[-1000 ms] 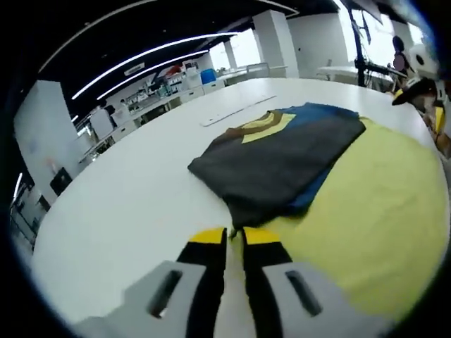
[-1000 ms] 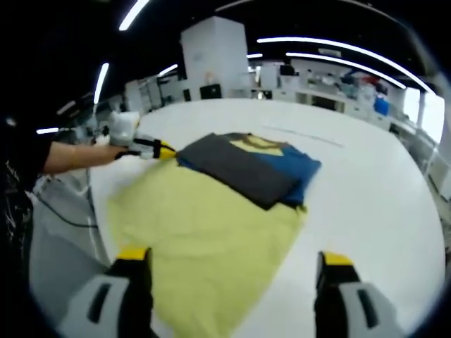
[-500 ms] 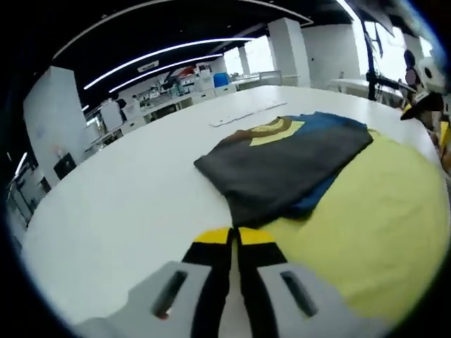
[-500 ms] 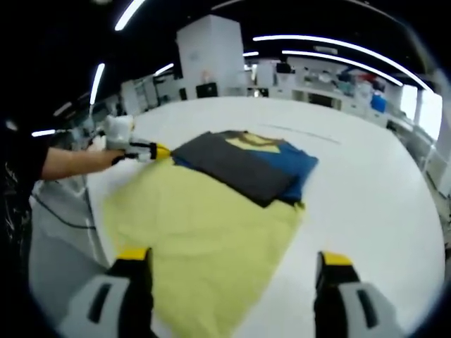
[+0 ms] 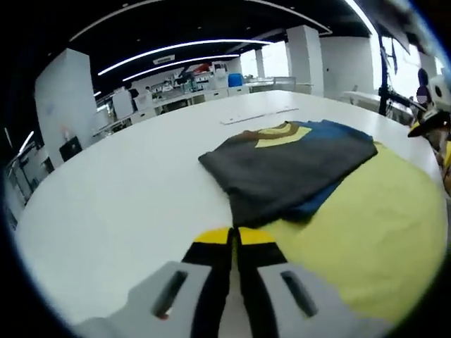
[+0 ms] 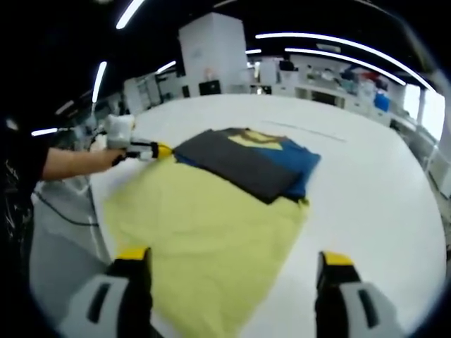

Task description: Fold the garment on the visible template until the final outline fits inside the template.

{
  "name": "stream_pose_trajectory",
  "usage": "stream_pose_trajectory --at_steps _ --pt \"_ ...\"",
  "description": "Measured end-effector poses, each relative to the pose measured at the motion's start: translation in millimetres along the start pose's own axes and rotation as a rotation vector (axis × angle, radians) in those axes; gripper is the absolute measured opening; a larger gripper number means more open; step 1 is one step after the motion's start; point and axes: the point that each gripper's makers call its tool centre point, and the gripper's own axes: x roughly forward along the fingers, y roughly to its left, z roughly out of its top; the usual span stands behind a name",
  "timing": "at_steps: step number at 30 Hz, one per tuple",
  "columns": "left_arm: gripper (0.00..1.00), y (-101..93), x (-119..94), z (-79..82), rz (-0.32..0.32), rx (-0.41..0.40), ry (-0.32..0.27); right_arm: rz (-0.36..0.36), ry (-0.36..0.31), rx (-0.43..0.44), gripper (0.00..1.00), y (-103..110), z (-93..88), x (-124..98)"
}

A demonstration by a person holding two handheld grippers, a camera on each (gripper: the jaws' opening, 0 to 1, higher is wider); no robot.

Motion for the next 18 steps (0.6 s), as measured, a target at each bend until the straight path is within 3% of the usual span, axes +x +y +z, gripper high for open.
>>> stream_pose_trajectory --at_steps 3,12,18 --pt "0.02 -0.2 -4 2.4 -0.008 -0.002 -0.006 0.015 -0.004 -0.006 0.99 2 1.6 0" --pt "0.31 -20.1 -29 10.9 -0.095 0.019 -0.046 0.085 0.000 -0.038 0.99 14 3.4 0" --pt "0.44 -29.2 -47 12.7 -0.133 0.011 -0.050 0.135 0.013 -0.066 0.99 22 2.1 -3"
